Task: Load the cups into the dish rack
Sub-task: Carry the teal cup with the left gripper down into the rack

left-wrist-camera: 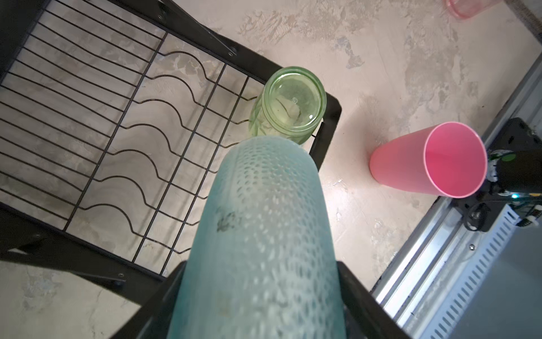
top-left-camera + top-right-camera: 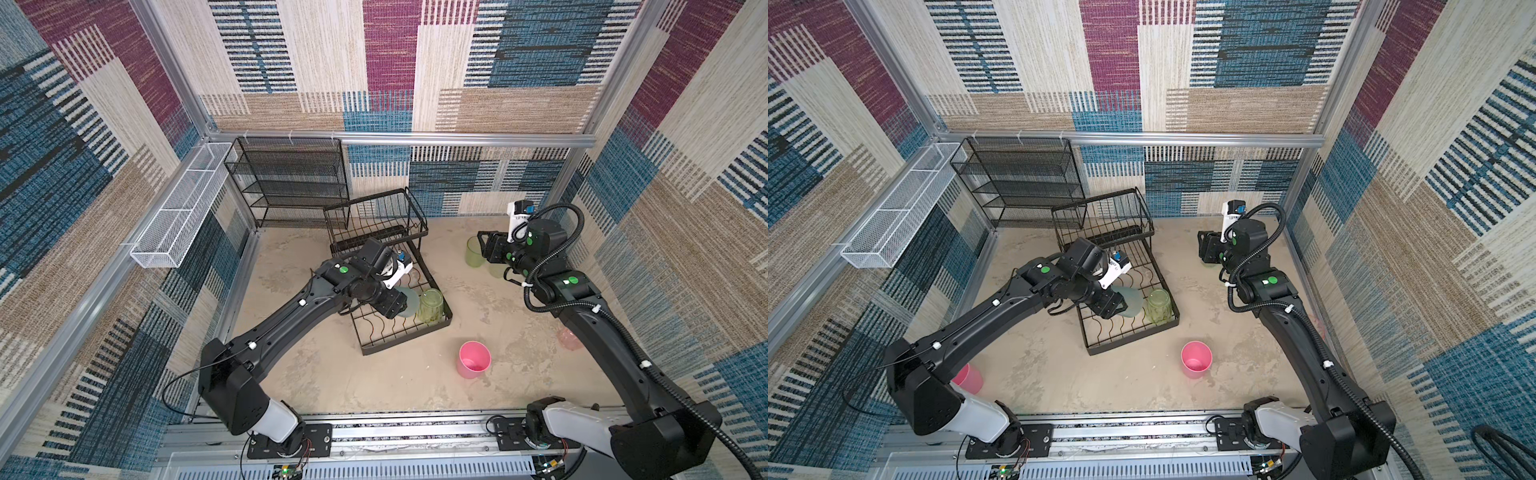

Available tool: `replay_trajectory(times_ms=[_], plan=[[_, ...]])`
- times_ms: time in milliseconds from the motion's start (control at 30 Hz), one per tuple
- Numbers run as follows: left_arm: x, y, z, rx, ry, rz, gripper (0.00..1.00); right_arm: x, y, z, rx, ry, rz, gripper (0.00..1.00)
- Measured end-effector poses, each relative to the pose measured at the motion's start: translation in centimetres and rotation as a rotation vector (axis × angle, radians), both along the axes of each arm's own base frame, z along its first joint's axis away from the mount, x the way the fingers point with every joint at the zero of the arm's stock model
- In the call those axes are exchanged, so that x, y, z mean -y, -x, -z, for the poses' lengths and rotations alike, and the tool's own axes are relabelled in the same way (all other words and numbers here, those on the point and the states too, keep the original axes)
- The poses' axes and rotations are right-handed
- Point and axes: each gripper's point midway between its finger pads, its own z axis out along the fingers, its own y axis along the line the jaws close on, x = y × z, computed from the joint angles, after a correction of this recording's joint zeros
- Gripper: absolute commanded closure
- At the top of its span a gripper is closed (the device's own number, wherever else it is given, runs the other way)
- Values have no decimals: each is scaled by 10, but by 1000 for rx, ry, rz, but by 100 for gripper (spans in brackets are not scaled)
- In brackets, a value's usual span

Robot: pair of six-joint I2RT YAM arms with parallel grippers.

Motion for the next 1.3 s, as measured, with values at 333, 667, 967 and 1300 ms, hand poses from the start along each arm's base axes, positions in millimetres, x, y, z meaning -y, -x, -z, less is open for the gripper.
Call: replay_trajectory(times_ms=[333, 667, 967, 1300], plan=[[6, -1, 36, -42, -220, 31, 38, 7, 1, 20, -32, 31, 18, 43], [7, 12, 62, -100, -355, 89, 37, 11, 2, 26, -37, 50, 26, 43], [9, 14, 74, -124, -422, 113, 36, 15, 4, 33, -48, 56, 39, 43], [23, 8, 75, -118, -429, 135, 32, 16, 4, 37, -53, 60, 41, 42]])
